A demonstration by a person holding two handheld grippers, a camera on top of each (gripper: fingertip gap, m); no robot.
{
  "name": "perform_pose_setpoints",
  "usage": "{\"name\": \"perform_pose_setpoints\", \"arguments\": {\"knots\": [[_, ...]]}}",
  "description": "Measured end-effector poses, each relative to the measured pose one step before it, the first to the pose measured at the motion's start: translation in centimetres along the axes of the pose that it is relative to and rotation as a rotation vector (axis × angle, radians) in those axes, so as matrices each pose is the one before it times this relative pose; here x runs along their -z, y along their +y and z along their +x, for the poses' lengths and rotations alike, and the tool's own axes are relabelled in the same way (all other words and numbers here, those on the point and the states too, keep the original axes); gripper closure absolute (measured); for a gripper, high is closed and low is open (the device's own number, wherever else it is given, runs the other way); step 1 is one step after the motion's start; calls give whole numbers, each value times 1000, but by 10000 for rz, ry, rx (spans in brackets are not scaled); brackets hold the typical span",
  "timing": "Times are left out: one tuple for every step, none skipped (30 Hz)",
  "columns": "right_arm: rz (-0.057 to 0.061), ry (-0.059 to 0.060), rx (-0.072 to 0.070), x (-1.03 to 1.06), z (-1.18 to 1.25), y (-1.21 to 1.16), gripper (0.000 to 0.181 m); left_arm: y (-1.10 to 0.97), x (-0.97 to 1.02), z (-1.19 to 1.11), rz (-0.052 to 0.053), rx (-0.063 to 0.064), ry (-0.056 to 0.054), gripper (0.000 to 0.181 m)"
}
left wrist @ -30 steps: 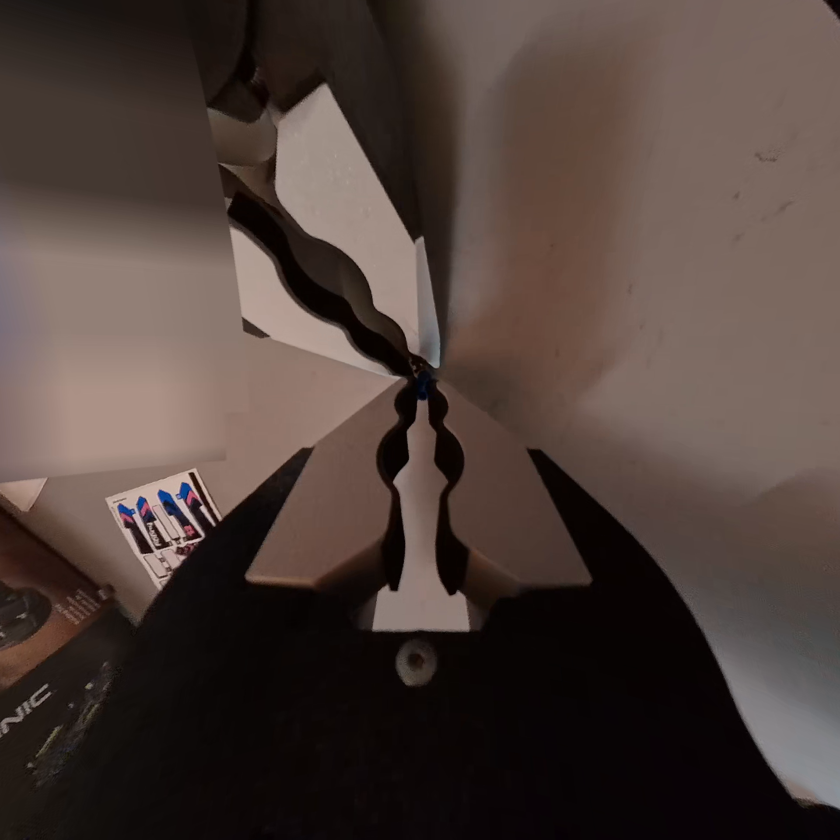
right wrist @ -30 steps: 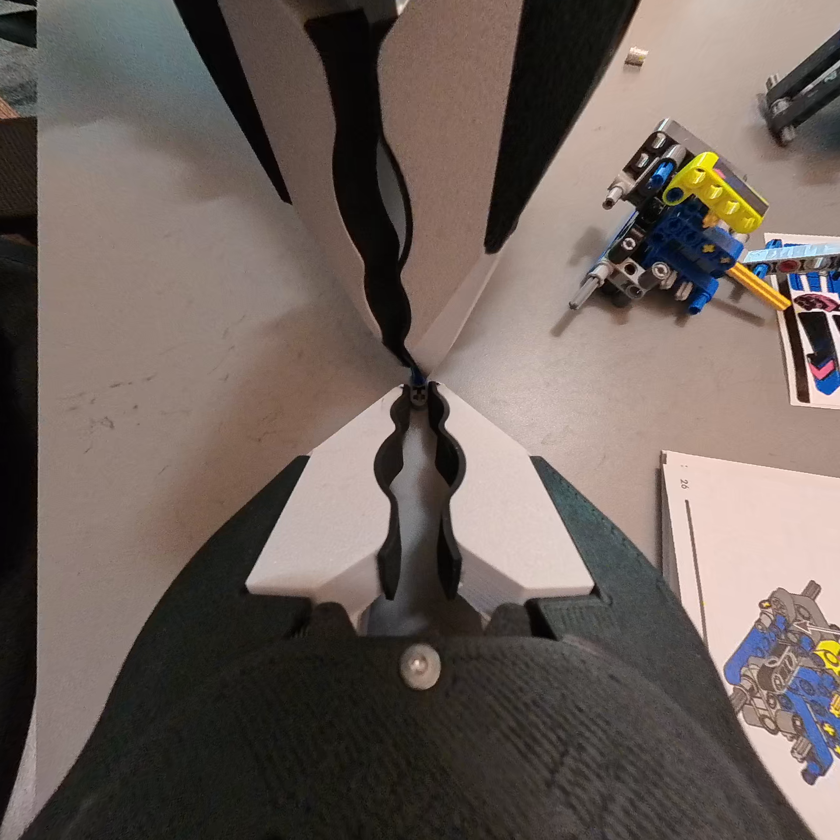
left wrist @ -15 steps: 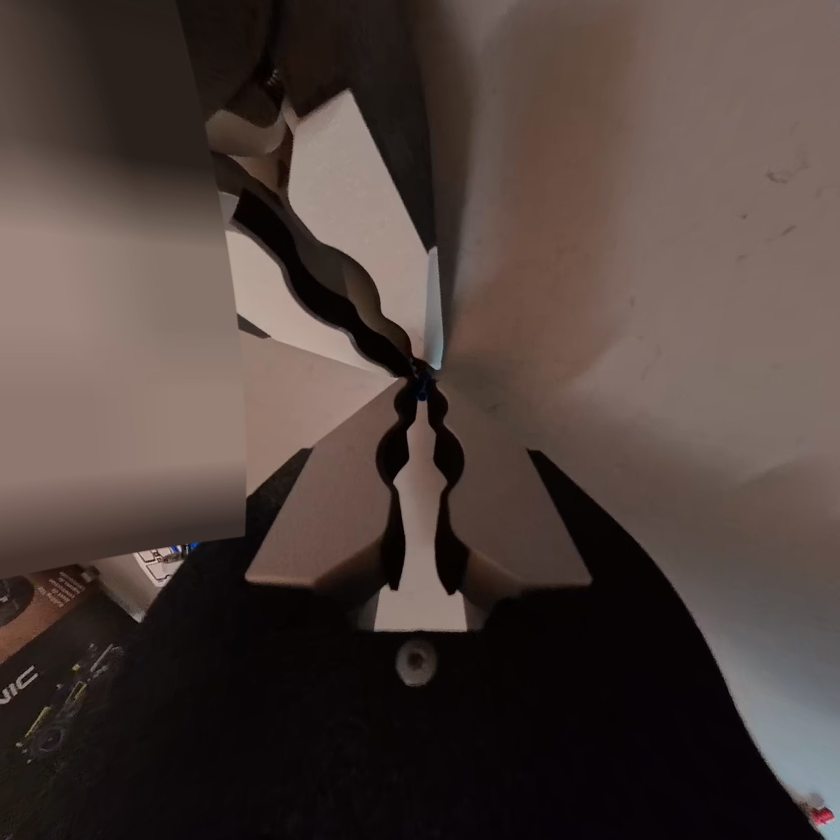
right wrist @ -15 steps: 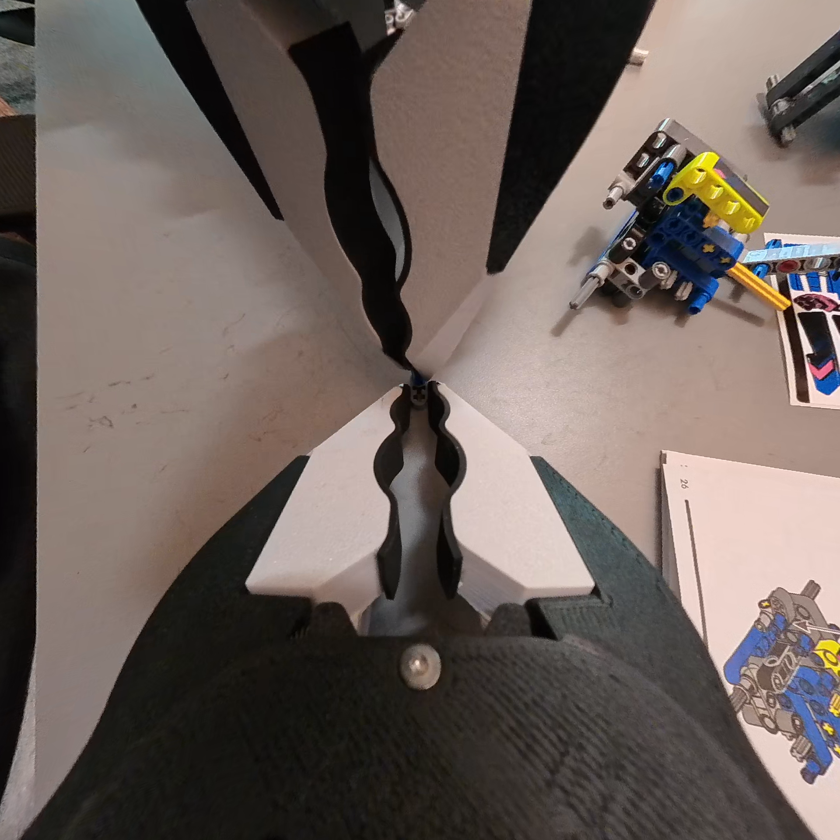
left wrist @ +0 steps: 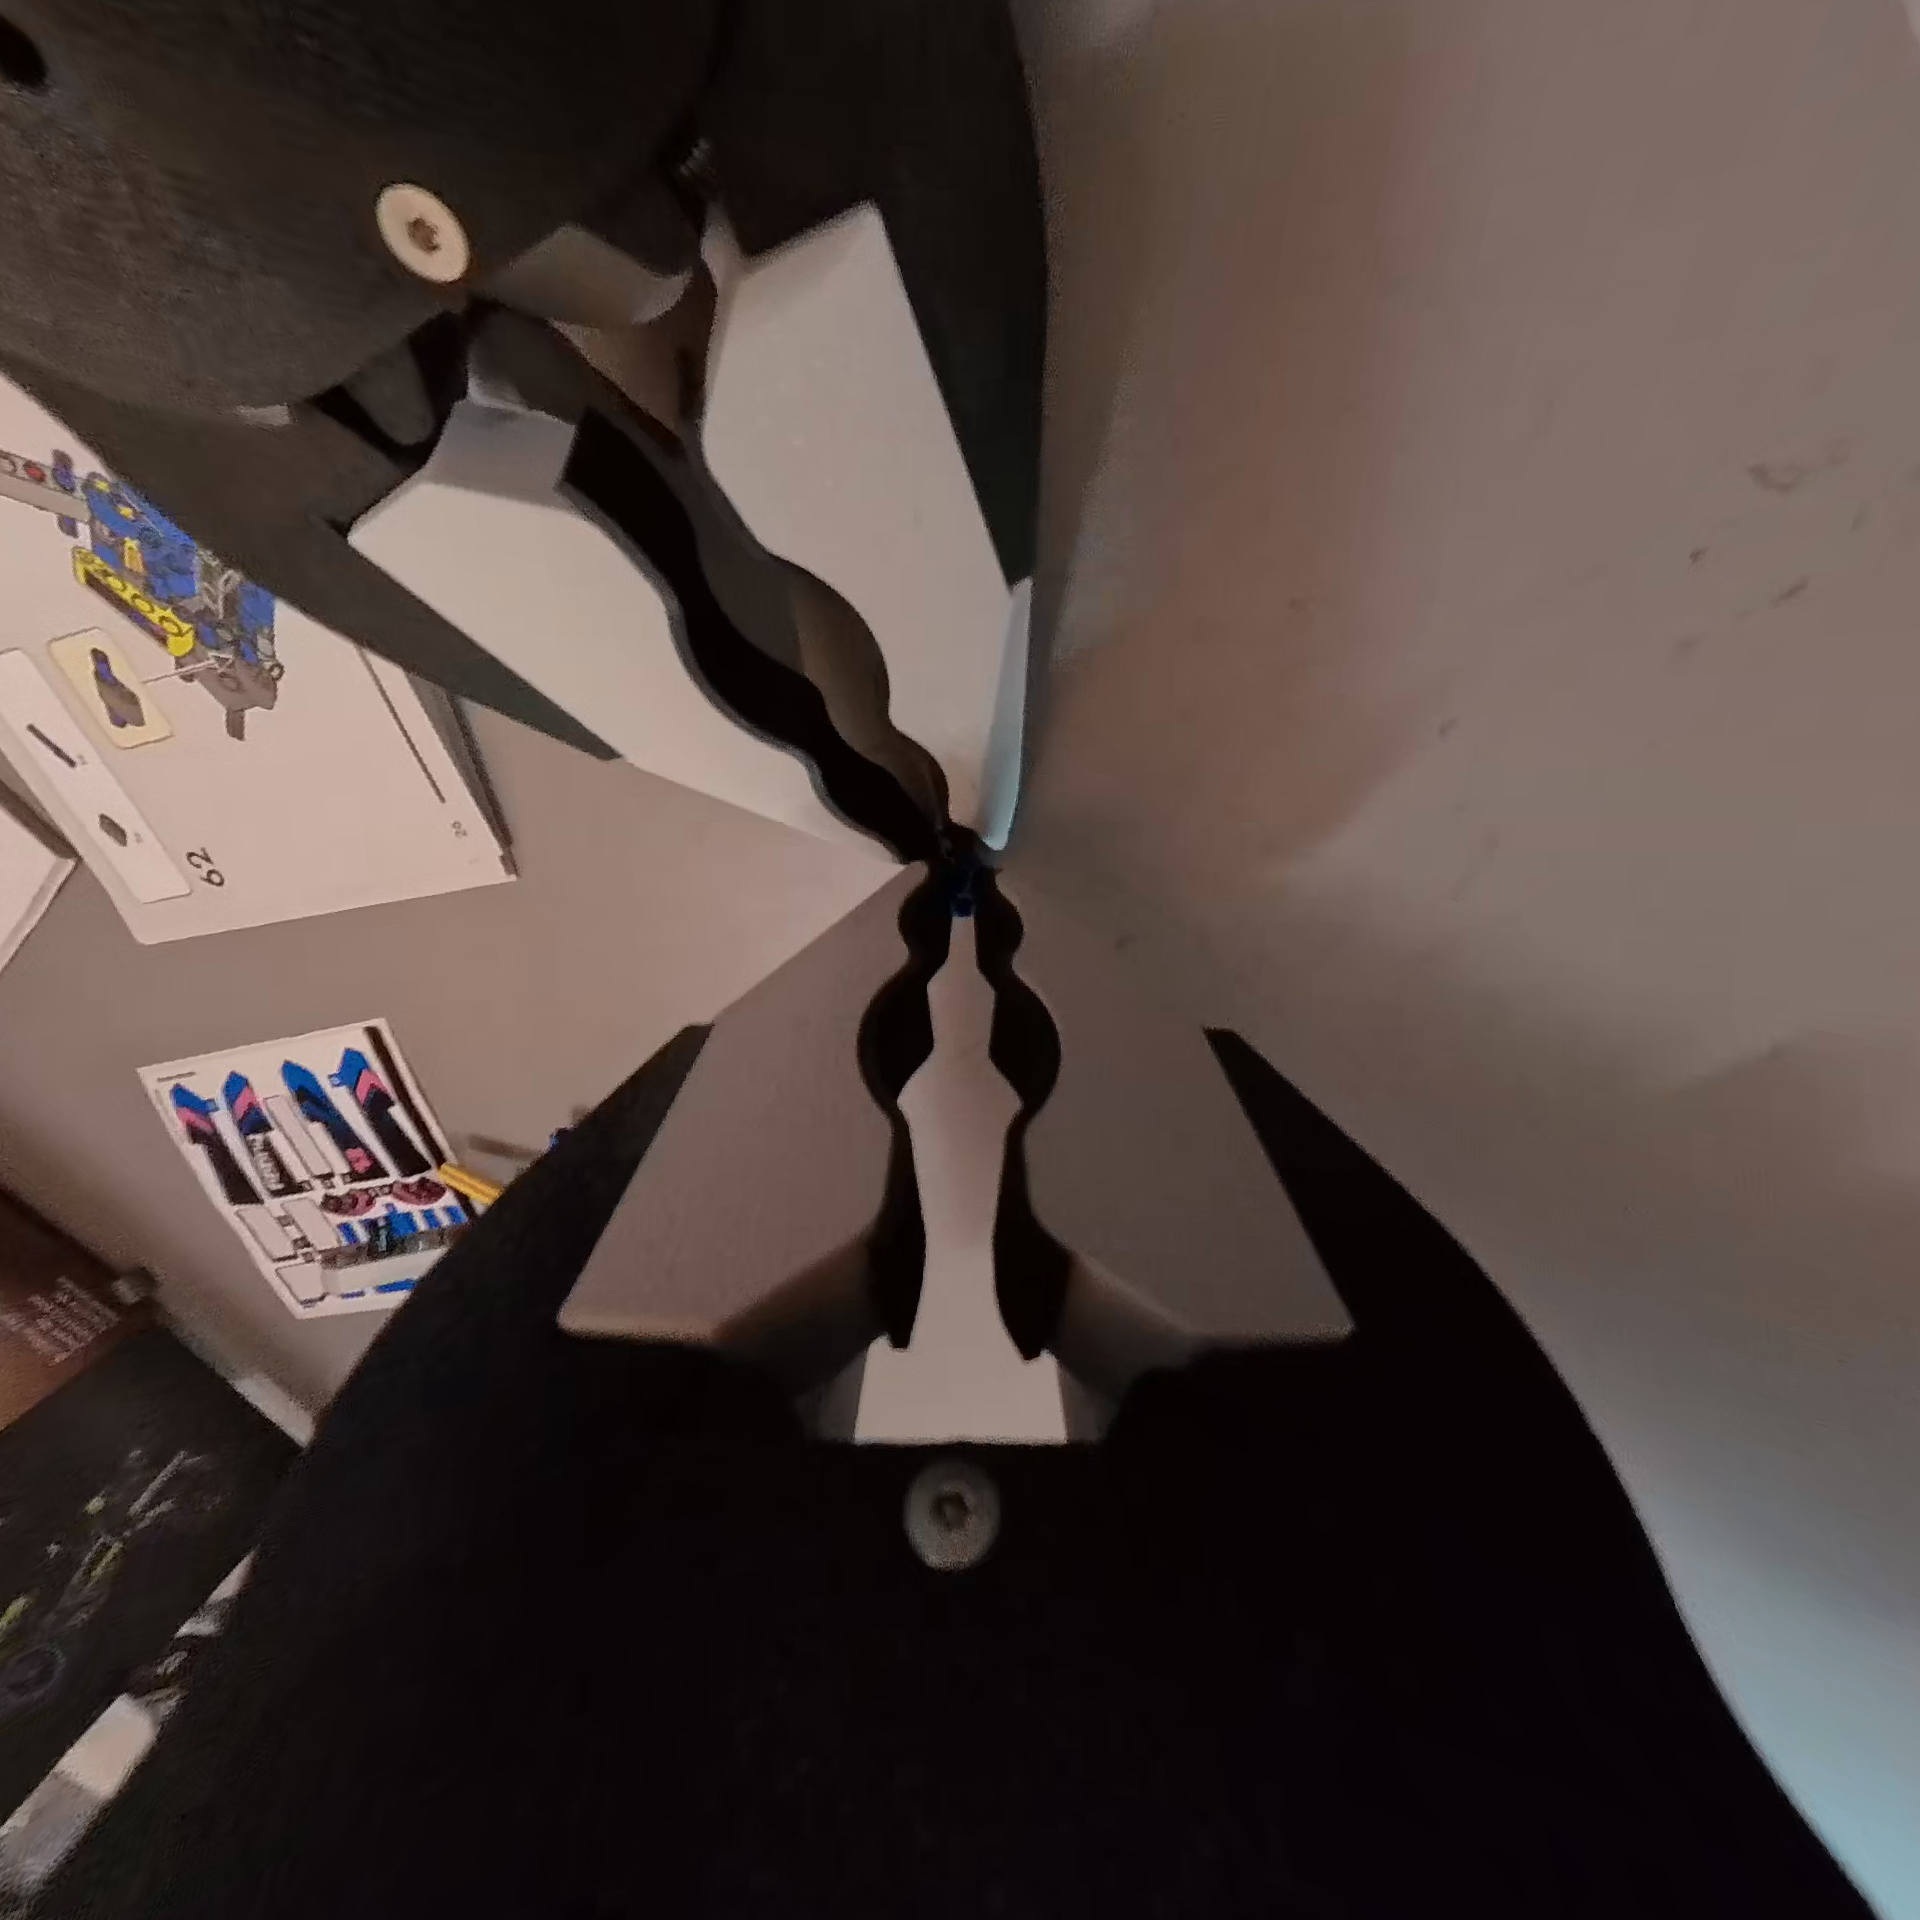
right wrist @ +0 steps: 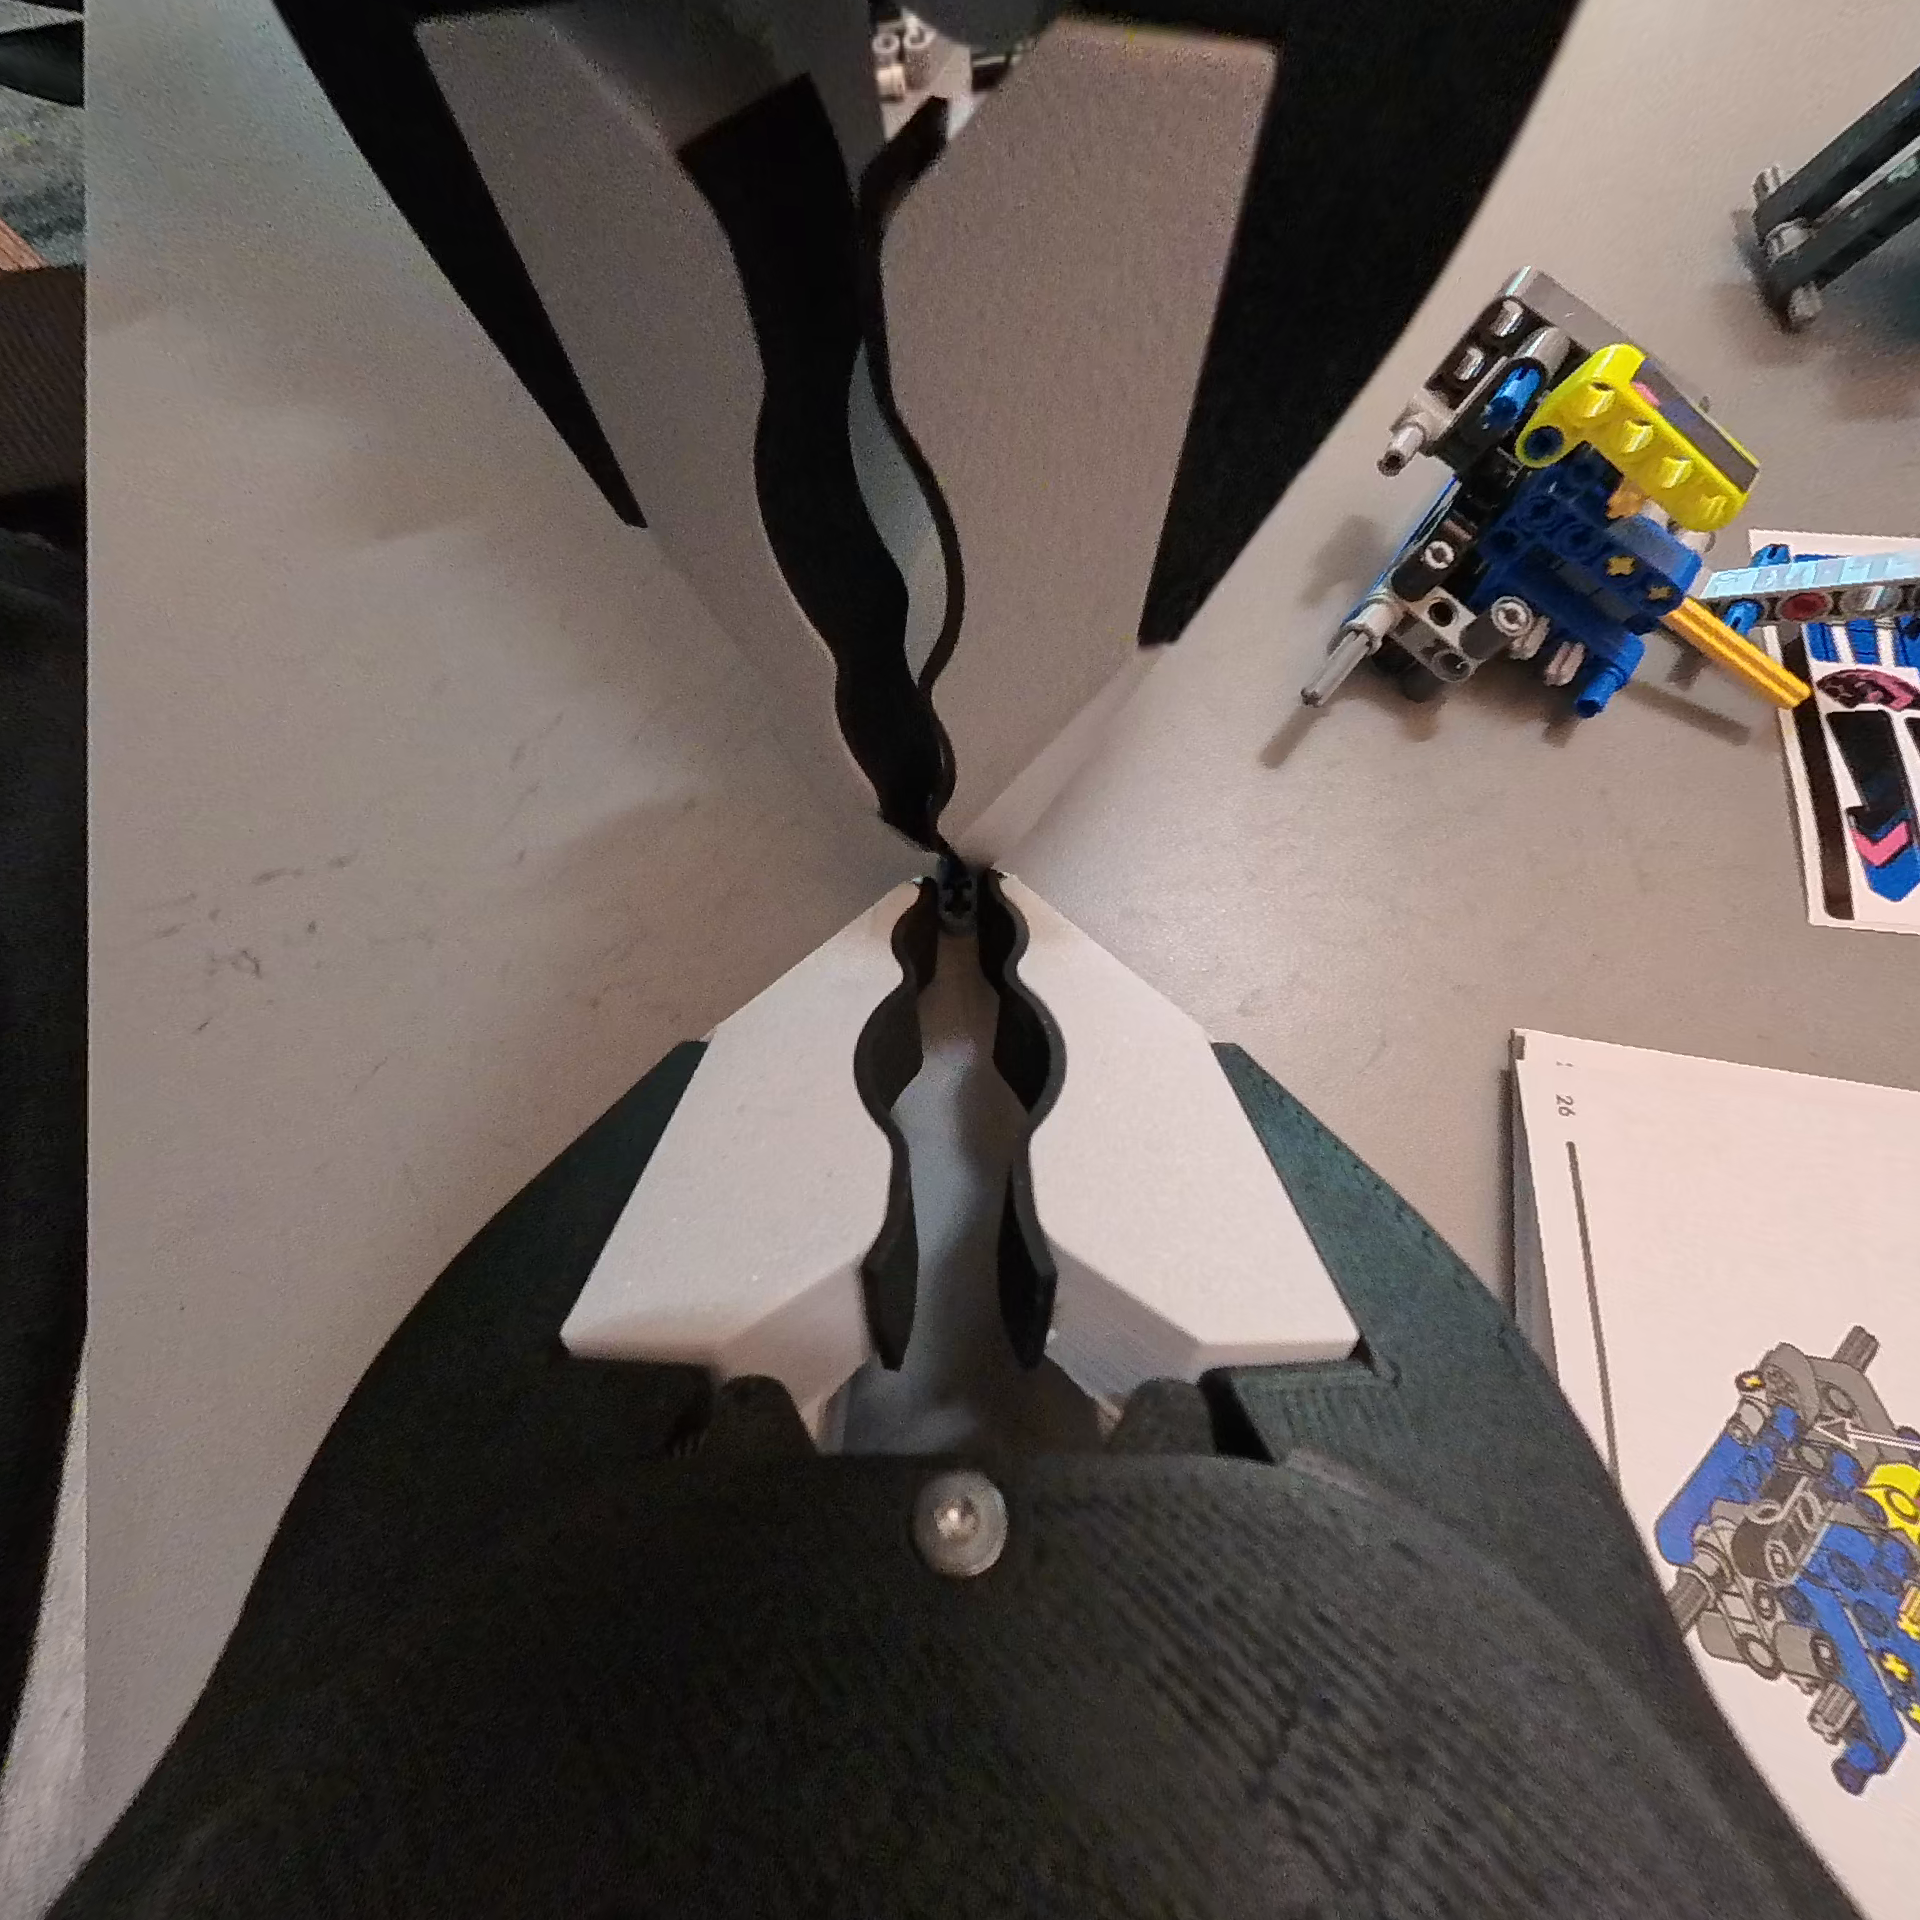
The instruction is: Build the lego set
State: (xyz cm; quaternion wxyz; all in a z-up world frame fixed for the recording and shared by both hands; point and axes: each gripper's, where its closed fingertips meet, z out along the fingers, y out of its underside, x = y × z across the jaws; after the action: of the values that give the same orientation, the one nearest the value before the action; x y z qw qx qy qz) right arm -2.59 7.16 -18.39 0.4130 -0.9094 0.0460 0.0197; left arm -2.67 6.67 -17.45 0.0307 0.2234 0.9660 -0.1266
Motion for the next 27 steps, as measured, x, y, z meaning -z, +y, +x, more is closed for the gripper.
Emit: {"name": "perform_pose_setpoints", "arguments": {"knots": [[0, 9, 11, 0, 0, 2, 174, 1, -10, -11, -129, -36, -127, 179], [0, -4, -4, 0, 2, 0, 174, 17, 2, -7, -119, -23, -62, 180], [0, -19, -23, 0, 7, -5, 174, 6, -5, -2, -48, 31, 12, 179], [0, -17, -20, -7, 3, 3, 174, 13, -6, -2, -4, 91, 61, 180], [0, 3, 3, 0, -5, 1, 174, -1, -13, -2, -14, 29, 30, 180], [0, 4, 5, 7, -2, -6, 174, 1, 3, 11, -57, 16, 2, 180], [-1, -5, -7, -6, 9, 6, 174, 7, -7, 4, -108, -66, -59, 180], [0, -4, -5, 0, 1, -1, 174, 23, -12, 6, -150, -131, -83, 180], [0, 2, 2, 0, -5, 1, 174, 9, -11, -12, -109, -46, -26, 179], [-1, 3, 4, 7, -4, -6, 174, 12, -13, -8, -26, 53, 55, 179], [0, -8, -11, -6, 1, 6, 174, 12, -3, 4, 47, 90, 83, 179], [0, -8, -9, 0, 2, -2, 174, -5, -15, 8, 38, 73, 64, 179], [0, 1, 0, 0, 1, 0, 174, 0, -22, 2, -19, -5, 4, 179], [0, 9, 11, 0, 1, 2, 174, 10, -7, 3, -142, -164, -116, 180], [0, 1, 1, 6, -8, -7, 174, 34, -18, -4, -283, -328, -208, 179], [0, -6, -6, -6, 7, 6, 174, 18, -7, -44, -304, -312, -184, 179], [0, -8, -10, 0, -8, -1, 174, 1, -23, -25, -165, -78, -22, 179], [-1, 3, 4, 7, 6, -7, 174, 16, -31, -10, -10, 1, 63, 179], [-1, 2, 2, 0, -6, 2, 174, 14, -36, 2, 112, 104, 74, 179], [-1, 2, 1, -7, 2, -5, 174, -2, -24, 12, 154, 180, 70, 179], [0, -1, -2, 0, -3, 0, 174, -31, -25, 9, 165, 239, 78, 179], [-1, -4, -7, 1, -1, 0, 174, -18, -15, 9, 139, 186, 63, 179], [0, -18, -22, 8, 1, 3, 174, -8, -14, -2, 42, 69, 27, 179], [0, -23, -26, -6, 1, 2, 174, 3, -4, -3, -76, -118, -30, 179], [0, -17, -19, 0, 2, -4, 174, 34, -9, -4, -180, -225, -44, 179], [0, -2, -1, 0, -4, 0, 174, 39, -9, -7, -240, -276, -16, 179], [-1, 2, 1, 7, -8, -5, 174, 24, -10, -1, -192, -225, 52, 180]]}}
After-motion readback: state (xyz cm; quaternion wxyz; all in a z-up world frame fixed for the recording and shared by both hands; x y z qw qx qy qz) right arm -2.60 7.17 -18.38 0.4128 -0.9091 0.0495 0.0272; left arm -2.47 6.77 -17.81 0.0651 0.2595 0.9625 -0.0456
